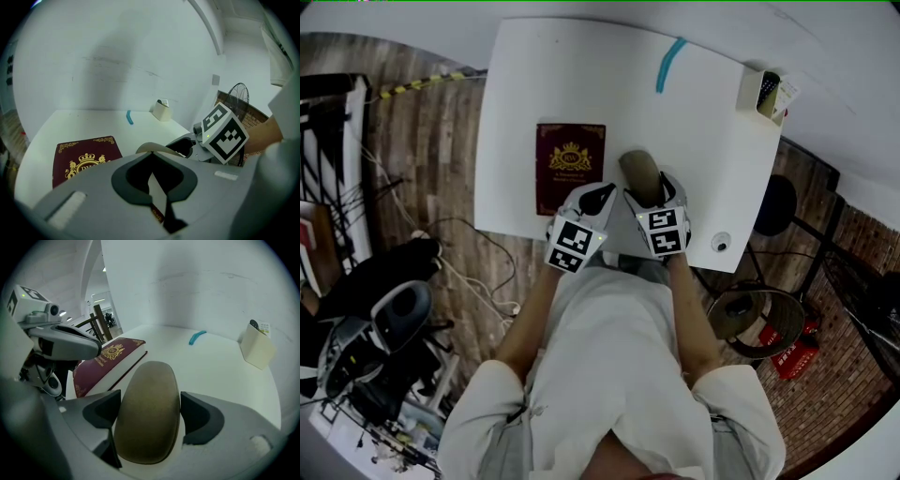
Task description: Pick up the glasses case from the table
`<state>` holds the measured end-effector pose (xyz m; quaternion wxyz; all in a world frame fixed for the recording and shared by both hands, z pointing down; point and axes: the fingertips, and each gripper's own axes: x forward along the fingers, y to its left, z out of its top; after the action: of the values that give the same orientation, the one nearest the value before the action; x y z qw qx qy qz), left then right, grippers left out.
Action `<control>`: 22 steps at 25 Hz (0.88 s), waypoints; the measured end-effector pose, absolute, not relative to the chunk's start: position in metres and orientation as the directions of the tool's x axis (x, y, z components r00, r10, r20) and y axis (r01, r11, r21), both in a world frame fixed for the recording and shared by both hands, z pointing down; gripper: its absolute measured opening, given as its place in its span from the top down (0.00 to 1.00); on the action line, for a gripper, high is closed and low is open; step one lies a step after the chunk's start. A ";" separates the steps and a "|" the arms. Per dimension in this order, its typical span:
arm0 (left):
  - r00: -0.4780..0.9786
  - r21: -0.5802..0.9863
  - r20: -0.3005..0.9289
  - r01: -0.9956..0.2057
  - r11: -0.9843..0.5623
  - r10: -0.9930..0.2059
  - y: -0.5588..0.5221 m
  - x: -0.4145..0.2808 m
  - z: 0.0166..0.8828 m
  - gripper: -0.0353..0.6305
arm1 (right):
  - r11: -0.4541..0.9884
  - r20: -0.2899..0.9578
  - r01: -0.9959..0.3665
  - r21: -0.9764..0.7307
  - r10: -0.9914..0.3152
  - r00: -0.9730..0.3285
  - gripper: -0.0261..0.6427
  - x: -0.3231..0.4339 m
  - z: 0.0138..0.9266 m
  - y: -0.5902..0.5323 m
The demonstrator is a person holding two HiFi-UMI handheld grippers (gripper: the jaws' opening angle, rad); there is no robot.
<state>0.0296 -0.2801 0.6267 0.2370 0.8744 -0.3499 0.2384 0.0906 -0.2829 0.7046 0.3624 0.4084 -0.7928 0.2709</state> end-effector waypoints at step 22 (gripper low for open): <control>0.650 0.233 0.576 -0.712 -0.662 -0.496 -0.270 0.025 0.621 0.92 | 0.458 0.790 -0.879 -0.131 -0.487 -0.372 0.39 0.098 0.704 -0.278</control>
<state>0.0248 -0.2702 0.6209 0.2258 0.8797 -0.3433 0.2391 0.0982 -0.2775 0.7039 0.3492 0.4382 -0.7793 0.2806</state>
